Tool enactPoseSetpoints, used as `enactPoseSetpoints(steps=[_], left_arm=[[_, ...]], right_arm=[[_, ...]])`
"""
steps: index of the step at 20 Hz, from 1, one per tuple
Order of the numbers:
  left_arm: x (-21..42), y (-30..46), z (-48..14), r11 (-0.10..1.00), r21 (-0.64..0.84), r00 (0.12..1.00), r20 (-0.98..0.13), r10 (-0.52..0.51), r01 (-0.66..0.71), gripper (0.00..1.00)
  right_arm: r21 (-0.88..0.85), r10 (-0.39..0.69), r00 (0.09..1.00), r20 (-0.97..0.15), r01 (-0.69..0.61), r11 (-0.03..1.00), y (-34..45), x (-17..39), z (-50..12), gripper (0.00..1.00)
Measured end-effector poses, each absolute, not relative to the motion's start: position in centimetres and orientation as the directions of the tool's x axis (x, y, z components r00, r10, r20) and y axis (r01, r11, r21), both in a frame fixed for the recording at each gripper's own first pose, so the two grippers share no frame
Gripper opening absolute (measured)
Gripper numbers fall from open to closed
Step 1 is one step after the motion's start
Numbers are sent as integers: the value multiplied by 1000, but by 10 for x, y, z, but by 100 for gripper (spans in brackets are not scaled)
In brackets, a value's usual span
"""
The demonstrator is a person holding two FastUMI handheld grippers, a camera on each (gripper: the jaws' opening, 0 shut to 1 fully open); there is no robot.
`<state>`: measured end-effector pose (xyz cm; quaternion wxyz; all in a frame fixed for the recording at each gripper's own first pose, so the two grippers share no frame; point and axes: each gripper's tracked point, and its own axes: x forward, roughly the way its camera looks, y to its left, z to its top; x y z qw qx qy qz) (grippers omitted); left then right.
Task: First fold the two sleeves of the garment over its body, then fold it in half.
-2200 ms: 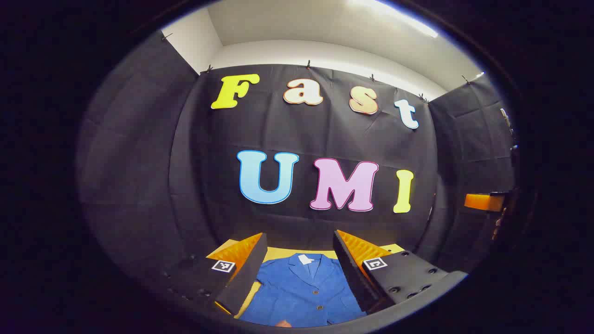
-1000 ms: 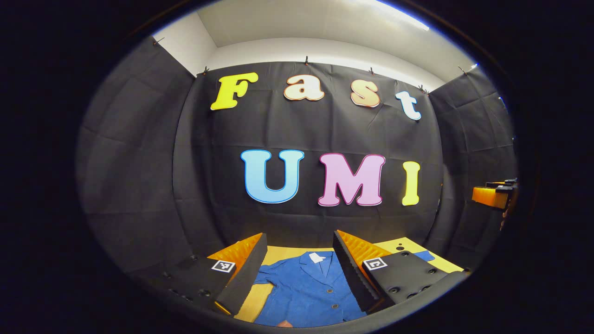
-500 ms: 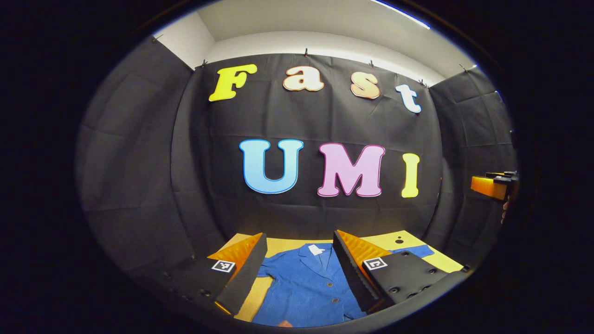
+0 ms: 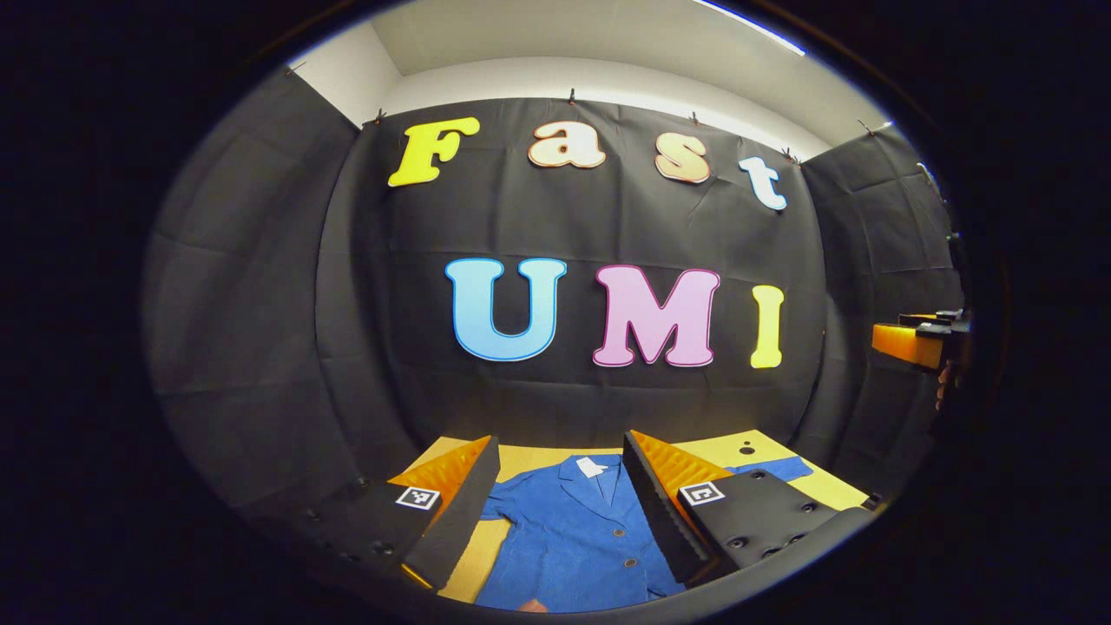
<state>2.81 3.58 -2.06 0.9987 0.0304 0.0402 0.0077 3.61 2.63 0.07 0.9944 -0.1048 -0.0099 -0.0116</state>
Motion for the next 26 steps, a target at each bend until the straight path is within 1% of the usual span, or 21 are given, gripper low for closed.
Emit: enactPoseSetpoints(steps=[1, 2, 3, 4, 7, 11, 14, 15, 17, 18, 20, 24, 25, 26], left_arm=[[31, 41, -24, 998, 54, 996, -88, 27, -23, 82], [33, 44, -26, 999, 40, 995, -97, 36, -33, 85], [34, 45, -28, 999, 22, 994, -101, 42, -40, 83], [34, 47, -27, 999, 7, 994, -100, 48, -48, 82], [34, 57, -33, 997, -14, 992, -98, 79, -81, 82], [39, 59, -42, 995, -17, 990, -109, 93, -96, 82], [55, 57, -51, 994, -52, 988, -128, 85, -92, 83], [61, 61, -57, 991, -72, 985, -143, 97, -109, 82], [73, 64, -55, 984, -113, 981, -146, 124, -141, 82], [80, 64, -52, 980, -129, 981, -140, 134, -152, 82], [94, 59, -49, 974, -152, 980, -131, 147, -166, 82], [120, 52, -41, 964, -144, 972, -112, 207, -222, 83], [124, 50, -41, 962, -139, 968, -114, 222, -237, 85], [130, 46, -43, 959, -138, 965, -121, 231, -247, 83]], right_arm=[[-214, -22, 1000, 13, 25, 977, 24, 42, -2, 92], [-213, -25, 1000, 7, 26, 977, 22, 47, -2, 92], [-209, -37, 999, 9, 38, 977, 17, 53, 0, 99], [-205, -51, 998, 24, 55, 977, 13, 60, 4, 92], [-209, -79, 996, 35, 85, 974, 1, 81, -2, 92], [-209, -116, 993, 10, 115, 971, -27, 112, -25, 92], [-279, -156, 988, 15, 154, 948, -59, 136, -41, 91], [-305, -157, 987, 26, 157, 939, -68, 142, -44, 100], [-362, -144, 989, 44, 150, 920, -84, 161, -53, 99], [-391, -142, 989, 36, 144, 909, -95, 173, -64, 99], [-407, -143, 990, -11, 126, 905, -119, 202, -95, 99], [-342, -222, 957, -185, 149, 928, -180, 254, -175, 100], [-325, -229, 951, -208, 153, 933, -193, 266, -192, 100], [-306, -239, 942, -236, 161, 938, -206, 278, -208, 100]])
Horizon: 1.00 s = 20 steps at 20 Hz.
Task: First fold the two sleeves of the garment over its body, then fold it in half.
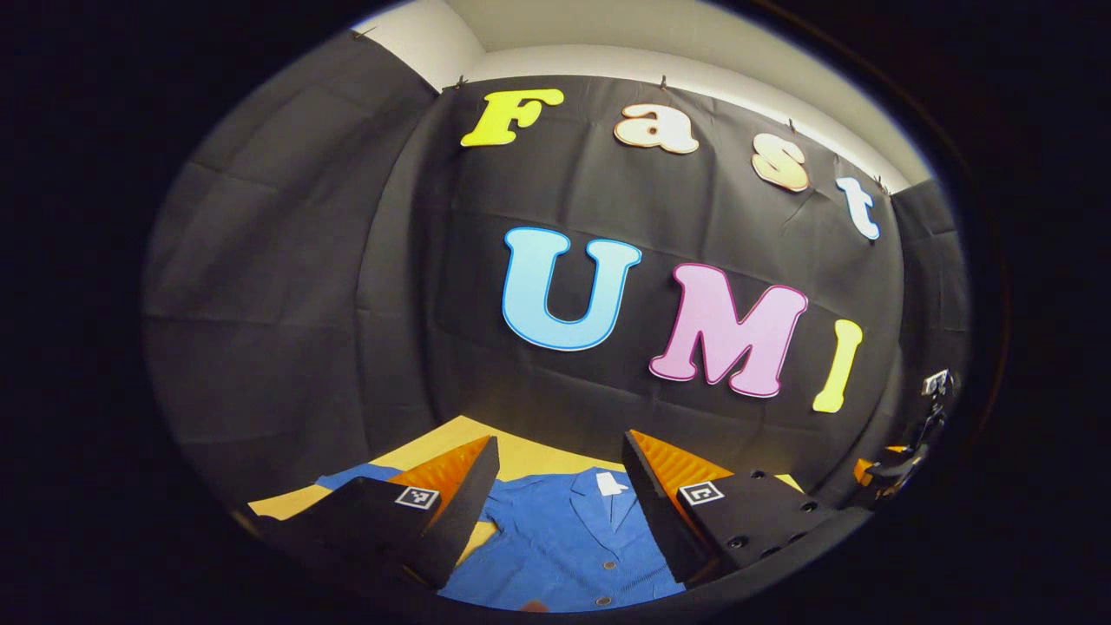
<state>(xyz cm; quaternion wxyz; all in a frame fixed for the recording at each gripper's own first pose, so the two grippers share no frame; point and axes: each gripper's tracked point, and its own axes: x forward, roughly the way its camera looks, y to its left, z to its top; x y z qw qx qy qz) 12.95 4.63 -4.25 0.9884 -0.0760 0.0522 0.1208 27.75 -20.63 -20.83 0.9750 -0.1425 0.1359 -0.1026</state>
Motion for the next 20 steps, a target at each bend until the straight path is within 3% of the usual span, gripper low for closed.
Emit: enactPoseSetpoints(steps=[4, 5, 6, 7, 9, 11, 16, 18, 19, 20], left_arm=[[145, 26, -49, 952, -134, 956, -140, 258, -277, 82], [148, 22, -52, 949, -129, 952, -150, 267, -286, 82], [152, 17, -53, 948, -121, 949, -160, 273, -293, 83], [156, 11, -54, 948, -106, 945, -169, 282, -301, 83], [161, 1, -50, 948, -83, 942, -170, 290, -306, 83], [165, -10, -48, 951, -75, 945, -165, 284, -299, 82], [174, -27, -58, 953, -75, 941, -198, 274, -294, 82], [176, -32, -57, 952, -97, 943, -198, 267, -290, 83], [176, -34, -58, 952, -100, 944, -197, 265, -288, 83], [177, -34, -58, 953, -97, 944, -200, 263, -287, 83]], right_arm=[[-254, -301, 871, -387, 213, 943, -265, 304, -289, 100], [-241, -310, 844, -437, 222, 945, -276, 306, -313, 92], [-233, -320, 813, -486, 233, 944, -287, 304, -336, 100], [-220, -323, 779, -537, 241, 945, -296, 303, -357, 93], [-180, -325, 716, -618, 273, 945, -306, 299, -392, 100], [-156, -328, 679, -656, 304, 940, -318, 302, -417, 95], [-132, -319, 581, -749, 341, 931, -330, 288, -459, 100], [-110, -312, 595, -741, 350, 930, -330, 293, -458, 100], [-94, -307, 596, -742, 361, 928, -330, 293, -458, 92], [-81, -308, 586, -750, 380, 921, -330, 290, -457, 92]])
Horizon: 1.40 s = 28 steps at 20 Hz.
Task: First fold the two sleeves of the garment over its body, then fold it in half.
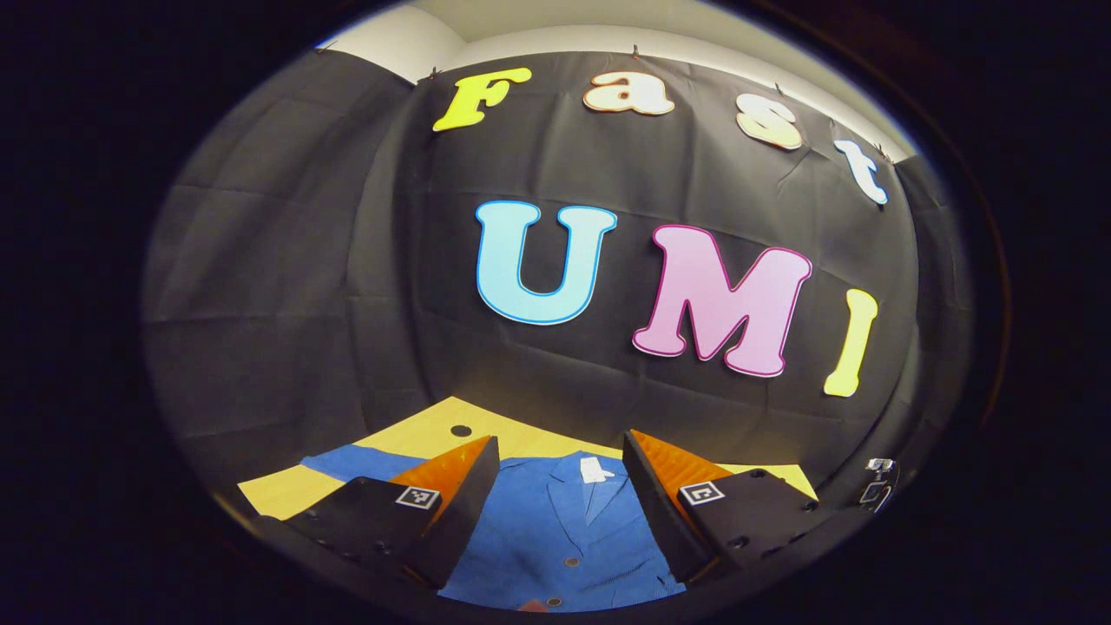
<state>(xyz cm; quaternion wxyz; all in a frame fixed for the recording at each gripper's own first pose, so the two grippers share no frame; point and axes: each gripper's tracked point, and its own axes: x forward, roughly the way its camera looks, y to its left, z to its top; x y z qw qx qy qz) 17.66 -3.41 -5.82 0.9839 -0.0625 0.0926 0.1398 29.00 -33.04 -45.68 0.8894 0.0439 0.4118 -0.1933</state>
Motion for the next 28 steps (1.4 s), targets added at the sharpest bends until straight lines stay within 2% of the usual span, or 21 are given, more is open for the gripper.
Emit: enactPoseSetpoints(steps=[1, 2, 4, 5, 9, 11, 18, 21, 24, 25, 26, 28], left_arm=[[177, -33, -60, 953, -92, 942, -205, 265, -288, 82], [177, -32, -60, 953, -88, 941, -207, 268, -290, 83], [176, -31, -59, 952, -89, 941, -204, 269, -292, 82], [174, -31, -59, 953, -88, 942, -202, 269, -291, 82], [166, -26, -57, 953, -69, 941, -195, 277, -294, 82], [161, -22, -56, 952, -65, 939, -198, 281, -299, 82], [147, -8, -51, 951, -86, 944, -175, 279, -297, 82], [141, -1, -56, 951, -117, 946, -188, 263, -287, 82], [130, 17, -54, 956, -107, 951, -183, 250, -272, 83], [125, 25, -54, 959, -98, 952, -180, 247, -267, 86], [121, 37, -53, 960, -89, 952, -178, 248, -267, 82], [112, 65, -55, 956, -90, 948, -184, 259, -279, 82]], right_arm=[[-81, -313, 589, -745, 386, 919, -332, 293, -456, 100], [-74, -303, 590, -749, 379, 922, -328, 294, -457, 99], [-69, -283, 597, -751, 355, 932, -317, 298, -461, 71], [-65, -273, 601, -751, 344, 937, -312, 299, -461, 65], [-42, -254, 604, -755, 341, 939, -304, 306, -462, 17], [-32, -251, 602, -758, 350, 936, -300, 306, -461, 4], [-38, -258, 689, -677, 318, 947, -279, 318, -414, 4], [-74, -298, 722, -624, 325, 943, -264, 318, -381, 4], [-73, -284, 771, -569, 297, 952, -219, 316, -346, 4], [-64, -273, 788, -552, 286, 956, -200, 316, -333, 4], [-49, -258, 808, -530, 274, 960, -178, 316, -321, 4], [-11, -211, 839, -501, 238, 971, -129, 317, -298, 4]])
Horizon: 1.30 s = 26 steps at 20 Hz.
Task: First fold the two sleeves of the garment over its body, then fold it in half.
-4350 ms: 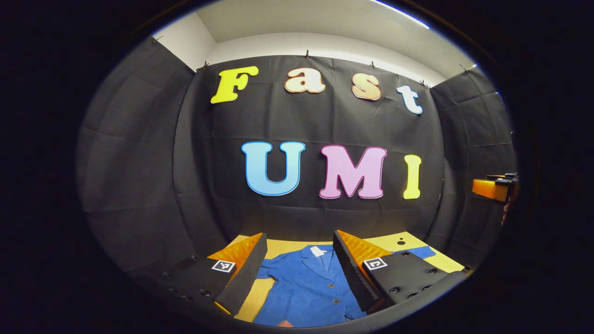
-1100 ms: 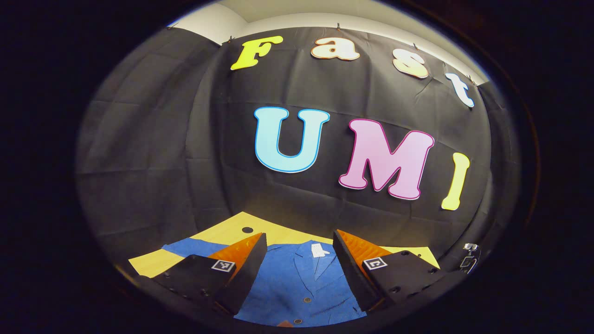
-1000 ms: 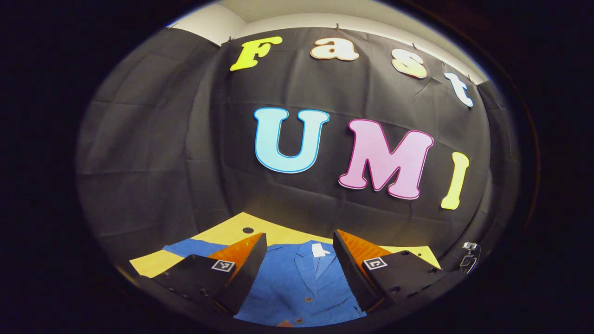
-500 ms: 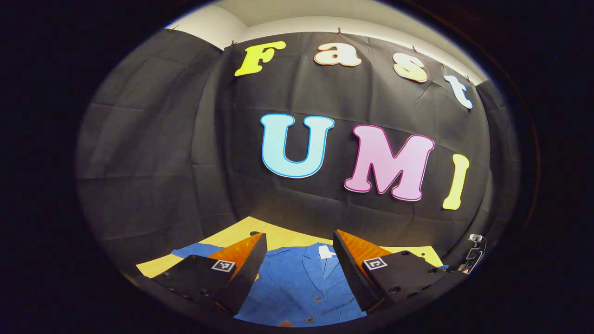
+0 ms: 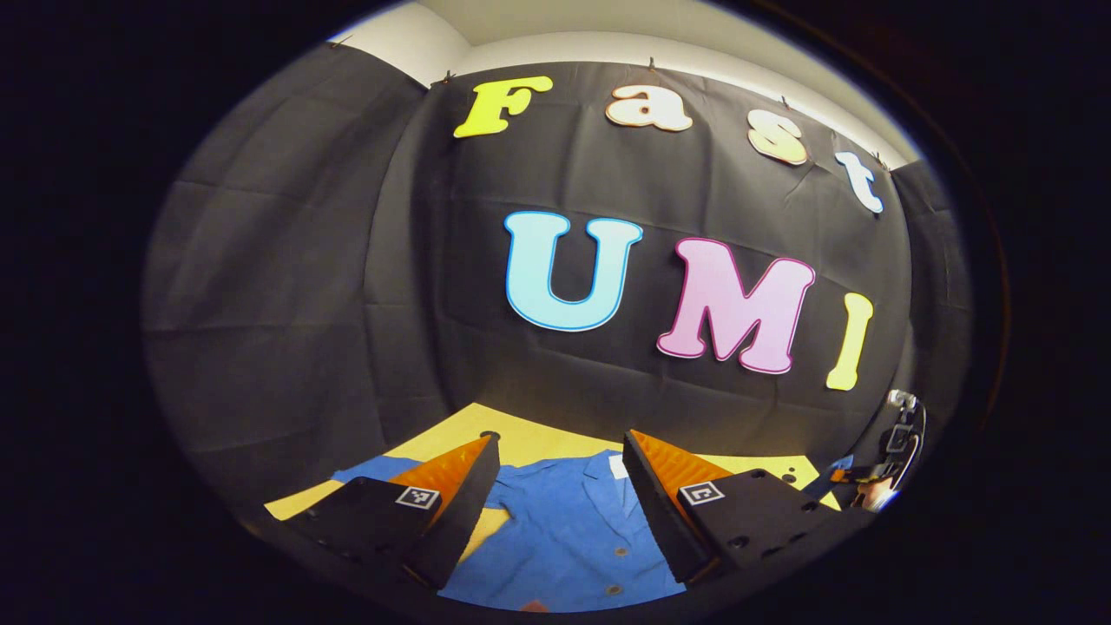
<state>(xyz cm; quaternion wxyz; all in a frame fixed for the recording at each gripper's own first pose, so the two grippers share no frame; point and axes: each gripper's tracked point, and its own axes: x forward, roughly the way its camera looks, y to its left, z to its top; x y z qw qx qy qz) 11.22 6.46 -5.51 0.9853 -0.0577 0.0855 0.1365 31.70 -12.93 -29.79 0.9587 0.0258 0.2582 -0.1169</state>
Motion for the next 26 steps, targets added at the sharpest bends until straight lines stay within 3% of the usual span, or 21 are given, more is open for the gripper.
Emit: enactPoseSetpoints(steps=[7, 8, 12, 18, 21, 22, 26], left_arm=[[67, 166, -75, 922, -131, 917, -226, 329, -363, 82], [60, 181, -77, 915, -138, 911, -231, 343, -379, 86], [35, 235, -84, 885, -138, 882, -237, 407, -445, 82], [-3, 300, -103, 828, -127, 820, -283, 498, -546, 83], [-25, 321, -115, 799, -105, 783, -312, 538, -592, 80], [-31, 326, -117, 792, -96, 773, -316, 551, -603, 83], [-43, 337, -128, 774, -80, 747, -340, 571, -628, 83]], right_arm=[[69, -15, 909, -416, 48, 996, 69, 338, -232, 4], [73, 20, 913, -407, 11, 997, 104, 341, -226, 3], [84, 168, 894, -416, -146, 986, 243, 343, -238, 4], [52, 271, 793, -545, -291, 955, 392, 336, -357, 3], [14, 270, 717, -642, -341, 940, 418, 332, -435, 3], [6, 263, 702, -662, -346, 938, 421, 331, -454, 3], [73, 273, 615, -740, -331, 941, 430, 320, -501, 6]])
